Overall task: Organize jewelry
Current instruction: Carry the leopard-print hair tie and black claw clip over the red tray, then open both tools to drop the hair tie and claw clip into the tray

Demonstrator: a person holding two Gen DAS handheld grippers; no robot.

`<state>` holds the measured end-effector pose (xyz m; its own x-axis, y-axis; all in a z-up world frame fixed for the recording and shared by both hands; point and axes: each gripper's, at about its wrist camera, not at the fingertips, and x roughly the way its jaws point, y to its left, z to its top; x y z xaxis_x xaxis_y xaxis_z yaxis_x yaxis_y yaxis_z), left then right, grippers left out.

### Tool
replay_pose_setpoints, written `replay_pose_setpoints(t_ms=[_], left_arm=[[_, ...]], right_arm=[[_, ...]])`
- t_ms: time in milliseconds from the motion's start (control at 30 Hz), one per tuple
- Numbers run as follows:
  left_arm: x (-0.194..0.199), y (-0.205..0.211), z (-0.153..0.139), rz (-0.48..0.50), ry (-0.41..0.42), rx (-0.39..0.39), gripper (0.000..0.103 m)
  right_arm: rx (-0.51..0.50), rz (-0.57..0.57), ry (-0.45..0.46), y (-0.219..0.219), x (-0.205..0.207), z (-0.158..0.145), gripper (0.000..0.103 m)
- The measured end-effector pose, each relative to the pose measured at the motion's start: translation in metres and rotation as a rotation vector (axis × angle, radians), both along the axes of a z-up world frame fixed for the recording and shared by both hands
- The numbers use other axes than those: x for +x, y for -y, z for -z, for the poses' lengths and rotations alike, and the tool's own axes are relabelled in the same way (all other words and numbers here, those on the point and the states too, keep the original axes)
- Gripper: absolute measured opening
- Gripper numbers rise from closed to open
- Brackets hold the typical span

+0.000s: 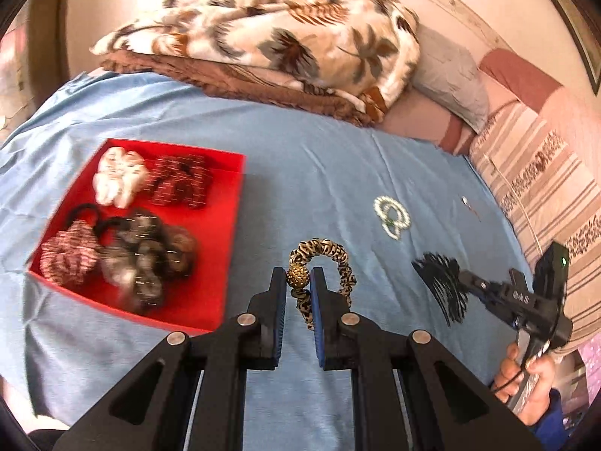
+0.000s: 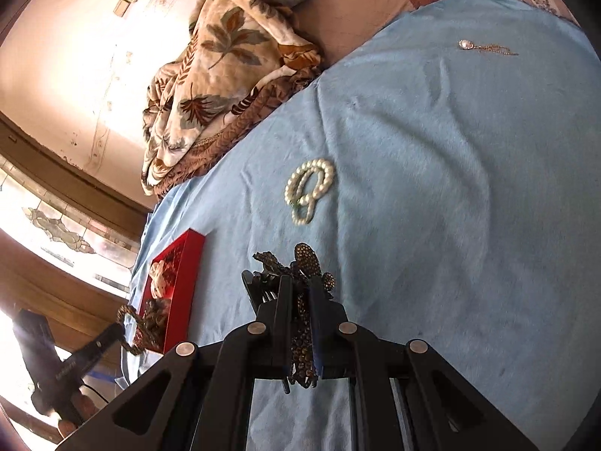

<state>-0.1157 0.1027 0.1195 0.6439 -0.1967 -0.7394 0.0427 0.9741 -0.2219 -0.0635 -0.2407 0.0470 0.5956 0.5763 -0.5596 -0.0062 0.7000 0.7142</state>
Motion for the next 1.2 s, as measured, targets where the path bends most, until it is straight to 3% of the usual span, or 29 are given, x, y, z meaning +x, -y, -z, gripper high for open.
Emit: replay_pose_setpoints(t_ms=[233,500,700,867,1033,1200], left_arm=[[-0.007,-0.064,-0.012,-0.103,0.031,-0.005,0.012],[0.004,-0.127,-0.006,-0.197,0.025,-0.121,0.012],[0.022,-0.138,0.013,-0.186,-0.016,-0.207,0.012],[0.029,-0.128,0.031,-0.117,-0.043,-0.274,0.012],[0.040,-0.115,0.048,-0.080,-0.082,-0.226,0.012],[0.053,-0.121,0.067,-0.091,-0.152,-0.247,0.012]], right_arm=[[-0.009,-0.027,0.026,-0.028,-0.008,-0.020,0.009],[-0.029,-0.149,0.073,-0.101,0.005,-0.057,0.009],[-0.066,-0.237,0.103,-0.166,0.027,-0.078,0.009],[-0.112,-0.273,0.115,-0.211,0.058,-0.090,0.009],[-0.149,-0.320,0.085,-0.257,0.090,-0.087,0.009],[-0.160,-0.380,0.025,-0.298,0.113,-0.066,0.009]])
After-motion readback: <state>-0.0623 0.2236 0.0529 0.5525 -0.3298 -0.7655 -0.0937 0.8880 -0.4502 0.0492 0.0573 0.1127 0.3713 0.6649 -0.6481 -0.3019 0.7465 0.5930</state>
